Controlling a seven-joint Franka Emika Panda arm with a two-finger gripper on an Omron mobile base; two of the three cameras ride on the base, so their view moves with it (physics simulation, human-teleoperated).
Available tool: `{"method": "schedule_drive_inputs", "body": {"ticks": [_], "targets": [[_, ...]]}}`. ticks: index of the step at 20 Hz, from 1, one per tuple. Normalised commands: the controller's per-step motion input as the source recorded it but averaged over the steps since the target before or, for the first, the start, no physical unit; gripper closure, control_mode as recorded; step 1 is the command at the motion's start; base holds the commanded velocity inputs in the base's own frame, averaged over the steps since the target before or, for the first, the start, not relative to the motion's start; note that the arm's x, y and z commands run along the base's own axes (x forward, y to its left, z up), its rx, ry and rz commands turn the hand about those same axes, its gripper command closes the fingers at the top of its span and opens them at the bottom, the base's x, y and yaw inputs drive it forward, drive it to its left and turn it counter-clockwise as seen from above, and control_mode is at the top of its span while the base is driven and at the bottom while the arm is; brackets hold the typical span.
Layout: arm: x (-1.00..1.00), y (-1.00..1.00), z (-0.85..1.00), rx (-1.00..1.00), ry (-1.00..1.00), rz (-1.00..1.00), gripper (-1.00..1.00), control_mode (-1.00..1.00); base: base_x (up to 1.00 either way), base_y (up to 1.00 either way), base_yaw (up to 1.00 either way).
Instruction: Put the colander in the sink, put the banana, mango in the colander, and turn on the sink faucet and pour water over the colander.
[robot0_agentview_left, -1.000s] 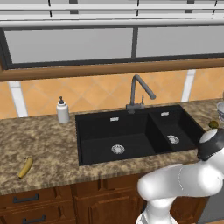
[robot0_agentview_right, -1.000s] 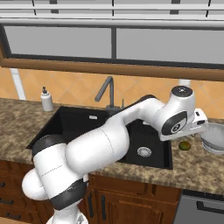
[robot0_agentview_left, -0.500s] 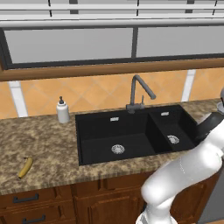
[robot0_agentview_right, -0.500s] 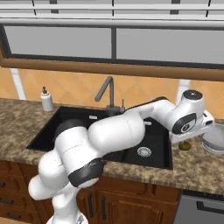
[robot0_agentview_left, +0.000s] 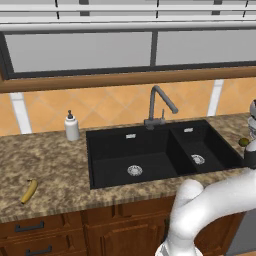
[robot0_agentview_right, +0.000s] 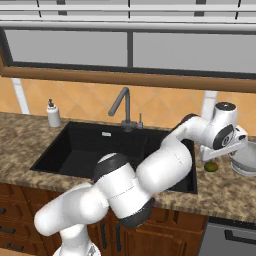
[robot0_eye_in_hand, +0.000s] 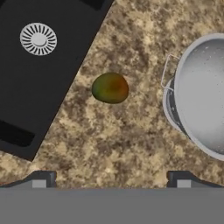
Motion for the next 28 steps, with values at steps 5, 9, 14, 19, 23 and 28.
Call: {"method": "schedule_drive_inputs", "body": {"ticks": [5,9,14,19,23,28], "targets": [[0.29,-0.21,-0.29,0.0,0.02,0.01,-1.0,-1.0,0.0,0.0,0.0],[0.17,-0.38,-0.22,0.0,0.0,0.03,-1.0,-1.0,0.0,0.0,0.0],[0.22,-0.27,-0.39,0.0,0.0,0.05,-1.0,-1.0,0.0,0.0,0.0],[0.25,-0.19,-0.39,0.0,0.0,0.1,-1.0,-1.0,0.0,0.0,0.0],[0.24,-0.27,-0.29,0.0,0.0,0.13,-1.0,-1.0,0.0,0.0,0.0],[0.31,-0.16,-0.3,-0.03,0.0,0.12,-1.0,-1.0,0.0,0.0,0.0]]}}
